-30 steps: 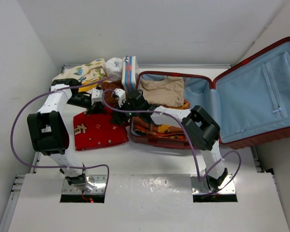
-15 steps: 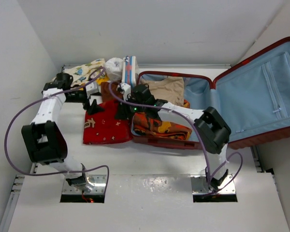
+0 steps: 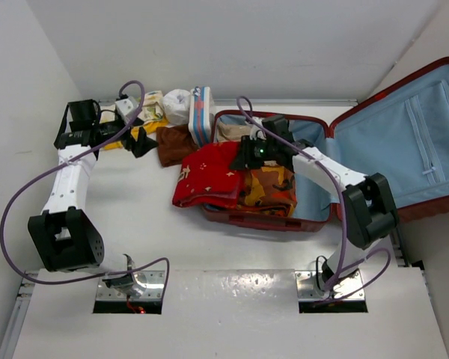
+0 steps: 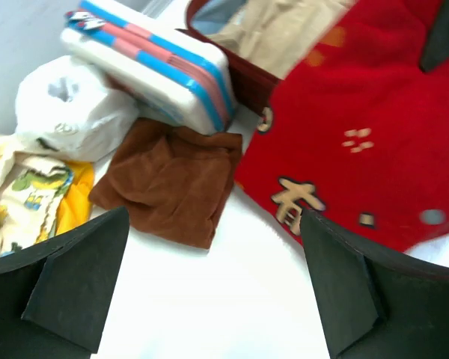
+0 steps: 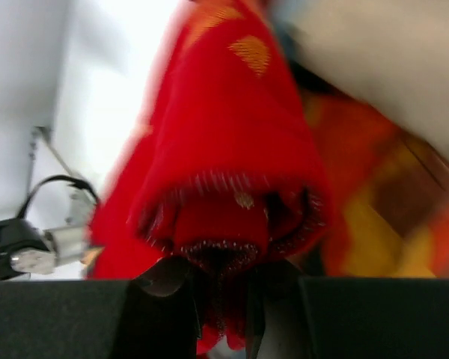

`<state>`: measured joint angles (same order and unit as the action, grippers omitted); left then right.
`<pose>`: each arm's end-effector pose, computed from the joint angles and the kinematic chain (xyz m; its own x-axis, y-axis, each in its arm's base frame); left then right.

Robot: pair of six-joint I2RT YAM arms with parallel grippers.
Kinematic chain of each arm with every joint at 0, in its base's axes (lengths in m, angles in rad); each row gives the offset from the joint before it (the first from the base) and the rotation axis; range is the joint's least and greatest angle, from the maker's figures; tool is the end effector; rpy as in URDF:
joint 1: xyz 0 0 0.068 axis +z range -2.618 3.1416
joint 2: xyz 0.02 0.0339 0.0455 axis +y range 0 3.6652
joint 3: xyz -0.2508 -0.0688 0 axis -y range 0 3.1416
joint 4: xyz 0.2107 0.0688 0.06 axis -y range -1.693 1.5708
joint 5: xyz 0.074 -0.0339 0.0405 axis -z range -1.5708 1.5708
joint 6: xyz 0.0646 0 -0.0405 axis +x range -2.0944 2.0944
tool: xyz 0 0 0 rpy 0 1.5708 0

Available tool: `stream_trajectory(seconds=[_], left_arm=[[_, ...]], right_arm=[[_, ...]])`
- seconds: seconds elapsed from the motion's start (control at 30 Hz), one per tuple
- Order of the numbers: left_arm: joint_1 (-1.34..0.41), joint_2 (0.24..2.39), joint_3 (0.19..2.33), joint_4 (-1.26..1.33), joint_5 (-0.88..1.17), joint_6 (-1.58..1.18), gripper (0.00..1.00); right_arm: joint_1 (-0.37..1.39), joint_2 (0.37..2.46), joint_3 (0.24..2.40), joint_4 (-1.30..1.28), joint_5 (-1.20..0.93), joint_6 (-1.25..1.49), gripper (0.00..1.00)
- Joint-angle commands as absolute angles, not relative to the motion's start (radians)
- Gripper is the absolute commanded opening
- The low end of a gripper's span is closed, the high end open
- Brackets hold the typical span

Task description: Pack the luggage

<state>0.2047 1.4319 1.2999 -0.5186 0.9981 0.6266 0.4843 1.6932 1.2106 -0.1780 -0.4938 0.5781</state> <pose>0.2938 0.0055 0.3276 -0.1610 0.2911 -0.9430 0.7889 0.6121 0.0543 0.3118 0.1986 0.2375 -0.8598 0.0913 -0.5024 -0.3240 0.6628 0.6750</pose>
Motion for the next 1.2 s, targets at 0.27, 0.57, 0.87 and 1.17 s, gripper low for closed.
stream_trajectory(seconds=[0.27, 0.57, 0.87, 1.17], left_arm=[[0.203, 1.427, 1.321, -0.391, 0.707, 0.333, 1.00], [0.202, 1.447, 1.302, -0.382, 0.522, 0.247, 1.00], [0.138, 1.513, 1.341, -0.359, 0.313, 0.129, 1.00], [0.075, 1.535, 1.341, -0.307, 0.259, 0.092, 1.00]], right_arm=[[0.345, 1.582, 1.071, -0.412, -0.390, 0.361, 0.00], [0.268, 1.519, 0.965, -0.434, -0.350, 0.190, 0.00], [0.215, 1.514, 0.960, -0.448, -0.305, 0.149, 0.00], [0.204, 1.519, 0.957, -0.433, -0.273, 0.130, 0.00]])
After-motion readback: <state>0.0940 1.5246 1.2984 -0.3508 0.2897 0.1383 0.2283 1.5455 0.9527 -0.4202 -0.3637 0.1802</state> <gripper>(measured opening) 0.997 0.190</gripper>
